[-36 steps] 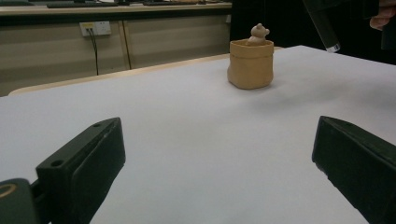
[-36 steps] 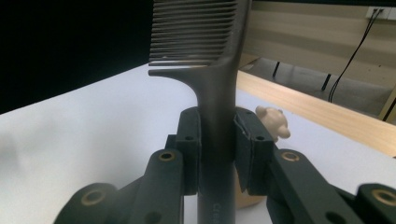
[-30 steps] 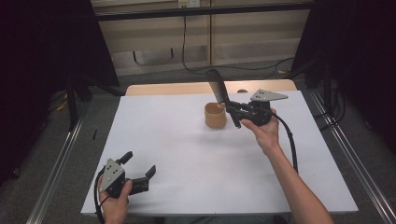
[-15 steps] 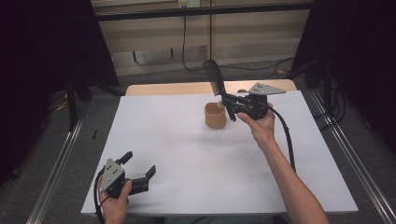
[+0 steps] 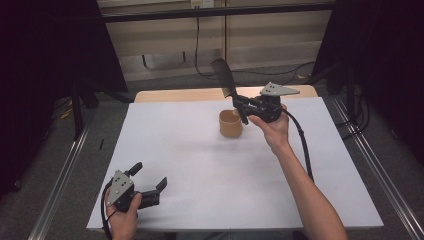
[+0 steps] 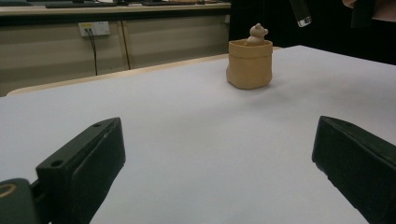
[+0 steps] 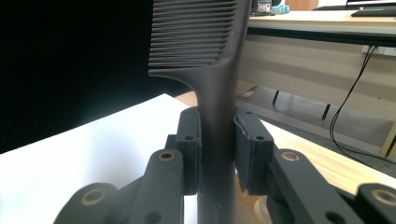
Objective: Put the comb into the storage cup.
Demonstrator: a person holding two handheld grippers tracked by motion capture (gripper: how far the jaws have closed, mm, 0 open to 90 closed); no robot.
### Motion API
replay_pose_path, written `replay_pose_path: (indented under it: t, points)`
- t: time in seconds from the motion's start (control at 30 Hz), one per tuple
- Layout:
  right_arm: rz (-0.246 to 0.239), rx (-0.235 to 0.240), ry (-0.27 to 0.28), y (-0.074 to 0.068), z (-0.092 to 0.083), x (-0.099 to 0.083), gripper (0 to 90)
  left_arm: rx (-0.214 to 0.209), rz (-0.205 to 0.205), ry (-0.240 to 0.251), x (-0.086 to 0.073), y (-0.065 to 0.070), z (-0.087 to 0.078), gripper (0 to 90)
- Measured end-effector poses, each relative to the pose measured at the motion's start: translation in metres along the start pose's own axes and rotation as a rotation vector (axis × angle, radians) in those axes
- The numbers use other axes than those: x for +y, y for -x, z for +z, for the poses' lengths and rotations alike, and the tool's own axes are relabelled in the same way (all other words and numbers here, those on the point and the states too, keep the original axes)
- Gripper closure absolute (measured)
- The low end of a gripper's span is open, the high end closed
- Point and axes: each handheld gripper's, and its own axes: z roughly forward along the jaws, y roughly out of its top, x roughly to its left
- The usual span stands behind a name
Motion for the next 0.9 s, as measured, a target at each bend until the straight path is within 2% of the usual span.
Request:
replay_pose_path:
  t: [0.47, 0.5, 0.9]
  points:
    - [-0.006, 0.003, -0.067, 0.003, 0.018, -0.005, 73.4, 0.002, 0.002, -0.006, 0.0, -0.001, 0.0, 2.7]
    - [-0.008, 0.0, -0.085, 0.003, 0.022, -0.007, 73.4, 0.001, 0.001, -0.004, 0.0, 0.0, 0.0, 2.7]
    - [-0.026, 0.01, -0.115, 0.004, 0.039, -0.004, 73.4, 0.006, -0.005, 0.005, 0.0, -0.001, 0.0, 2.7]
